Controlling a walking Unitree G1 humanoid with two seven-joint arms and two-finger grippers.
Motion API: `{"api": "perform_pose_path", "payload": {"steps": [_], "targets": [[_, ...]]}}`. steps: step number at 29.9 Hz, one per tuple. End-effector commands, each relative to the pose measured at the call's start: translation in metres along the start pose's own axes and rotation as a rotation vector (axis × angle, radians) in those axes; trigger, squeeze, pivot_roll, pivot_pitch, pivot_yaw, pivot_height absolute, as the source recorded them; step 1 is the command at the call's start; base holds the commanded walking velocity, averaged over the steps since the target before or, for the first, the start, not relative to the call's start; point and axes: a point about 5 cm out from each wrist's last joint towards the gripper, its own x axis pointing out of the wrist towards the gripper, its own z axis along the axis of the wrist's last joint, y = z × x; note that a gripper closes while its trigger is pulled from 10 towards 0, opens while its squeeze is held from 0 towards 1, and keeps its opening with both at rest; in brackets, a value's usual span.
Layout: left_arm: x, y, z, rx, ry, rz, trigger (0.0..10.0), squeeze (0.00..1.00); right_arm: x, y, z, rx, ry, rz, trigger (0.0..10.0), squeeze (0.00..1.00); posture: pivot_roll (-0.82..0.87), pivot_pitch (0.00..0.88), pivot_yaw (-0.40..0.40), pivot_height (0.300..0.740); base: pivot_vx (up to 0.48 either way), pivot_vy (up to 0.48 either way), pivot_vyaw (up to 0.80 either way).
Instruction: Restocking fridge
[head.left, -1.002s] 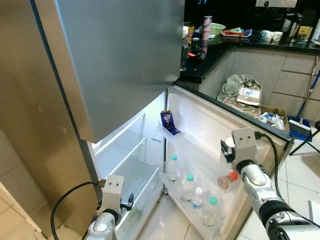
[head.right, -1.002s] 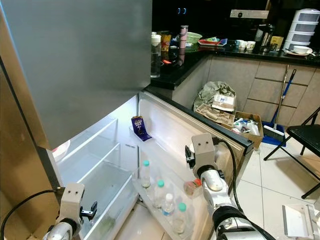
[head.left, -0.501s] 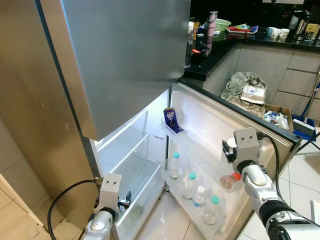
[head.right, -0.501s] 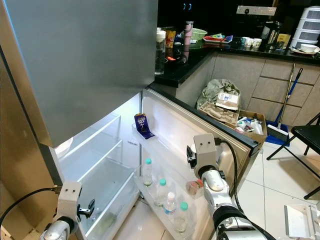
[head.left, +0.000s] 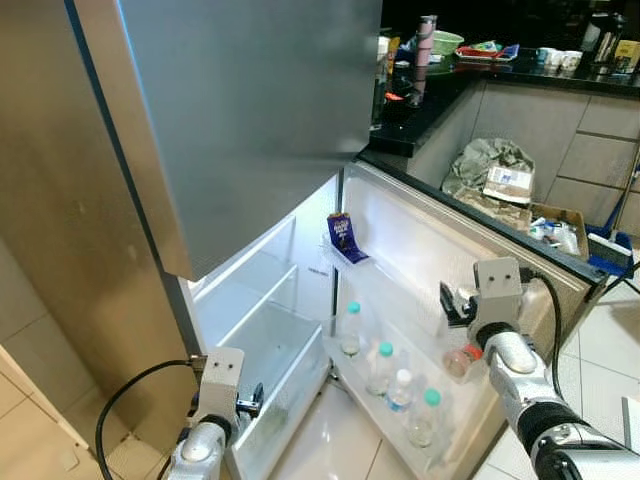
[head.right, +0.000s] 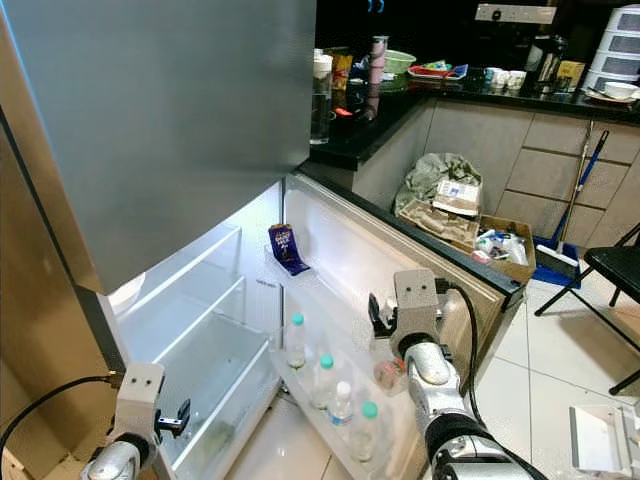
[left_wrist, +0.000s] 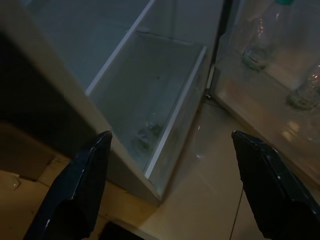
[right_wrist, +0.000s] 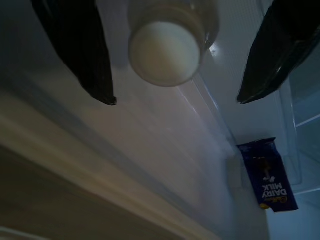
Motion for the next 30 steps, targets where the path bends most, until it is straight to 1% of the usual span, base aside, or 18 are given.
{"api": "perform_pose_path", "payload": {"steps": [1,2,3,4,5,6,8,9,11,12,14,15,18,23,24,27,29,30], "targets": [[-0.003,0.004,-0.005,0.017,0.022,-0.001,10.0,0.0,-0.002,-0.003,-0.006,0.001,0.032,-0.014,10.0,0.97,0.01,0.107,-0.033,0.74,0.0,0.0,0.0],[-0.003,0.004,-0.005,0.018,0.023,-0.002,10.0,0.0,-0.002,-0.003,-0.006,0.0,0.032,-0.017,10.0,0.84,0.01,0.106,-0.031,0.74,0.0,0.0,0.0],[-0.003,0.004,-0.005,0.018,0.023,-0.002,10.0,0.0,-0.002,-0.003,-0.006,0.0,0.032,-0.017,10.0,0.84,0.01,0.106,-0.031,0.74,0.0,0.0,0.0],[-0.002,0.003,-0.005,0.018,0.024,-0.003,10.0,0.0,-0.002,-0.004,-0.006,0.01,0.032,-0.026,10.0,0.63,0.01,0.105,-0.027,0.74,0.0,0.0,0.0],[-0.002,0.003,-0.004,0.019,0.023,-0.005,10.0,0.0,-0.002,-0.005,-0.005,0.025,0.029,-0.038,10.0,0.51,0.01,0.105,-0.027,0.74,0.0,0.0,0.0],[-0.001,0.002,-0.003,0.018,0.022,-0.007,10.0,0.0,-0.001,-0.007,-0.004,0.056,0.03,-0.05,10.0,0.26,0.01,0.105,-0.027,0.74,0.0,0.0,0.0],[-0.001,0.002,-0.003,0.018,0.021,-0.007,10.0,0.0,-0.001,-0.007,-0.004,0.069,0.033,-0.05,10.0,0.26,0.0,0.104,-0.027,0.74,0.0,0.0,0.0],[-0.001,0.002,-0.002,0.018,0.019,-0.007,10.0,0.0,0.0,-0.006,-0.002,0.094,0.032,-0.028,10.0,0.0,0.0,0.104,-0.027,0.74,0.0,0.0,0.0],[-0.001,0.002,-0.002,0.017,0.018,-0.007,10.0,0.0,0.001,-0.006,-0.001,0.11,0.03,-0.011,10.0,0.0,0.0,0.104,-0.027,0.74,0.0,0.0,0.0],[0.0,0.002,-0.001,0.017,0.017,-0.007,10.0,0.0,0.002,-0.005,0.002,0.145,0.012,0.004,10.0,0.0,0.0,0.106,-0.028,0.74,0.0,0.0,0.0],[-0.001,0.003,-0.001,0.015,0.015,-0.005,10.0,0.0,0.006,-0.004,0.012,0.18,-0.039,0.029,10.0,0.0,0.0,0.107,-0.027,0.74,0.0,0.0,0.0],[-0.001,0.003,-0.001,0.015,0.015,-0.005,10.0,0.0,0.006,-0.004,0.012,0.18,-0.039,0.029,10.0,0.0,0.0,0.107,-0.027,0.74,0.0,0.0,0.0],[-0.001,0.002,-0.003,0.01,0.019,-0.006,10.0,0.0,0.009,0.004,0.024,0.203,-0.085,0.076,10.0,0.0,-0.01,0.107,-0.027,0.74,0.0,0.0,0.0],[-0.002,-0.001,-0.005,0.003,0.024,-0.009,10.0,0.0,0.009,0.014,0.031,0.18,-0.134,0.099,10.0,0.0,-0.02,0.108,-0.03,0.74,0.0,0.0,0.0],[-0.002,-0.001,-0.005,0.003,0.024,-0.009,10.0,0.0,0.009,0.014,0.031,0.18,-0.134,0.099,10.0,0.0,-0.02,0.108,-0.03,0.74,0.0,0.0,0.0],[-0.003,-0.003,-0.006,-0.001,0.025,-0.012,10.0,0.0,0.005,0.025,0.029,0.137,-0.14,0.154,10.0,0.0,-0.02,0.109,-0.031,0.74,0.0,0.0,0.0],[-0.003,-0.003,-0.006,-0.001,0.025,-0.012,10.0,0.0,0.005,0.025,0.029,0.137,-0.14,0.154,10.0,0.0,-0.02,0.109,-0.031,0.74,0.0,0.0,0.0],[-0.003,-0.004,-0.007,-0.001,0.025,-0.013,10.0,0.0,0.004,0.028,0.028,0.136,-0.142,0.171,10.0,0.0,-0.02,0.109,-0.032,0.74,0.0,0.0,0.0]]}}
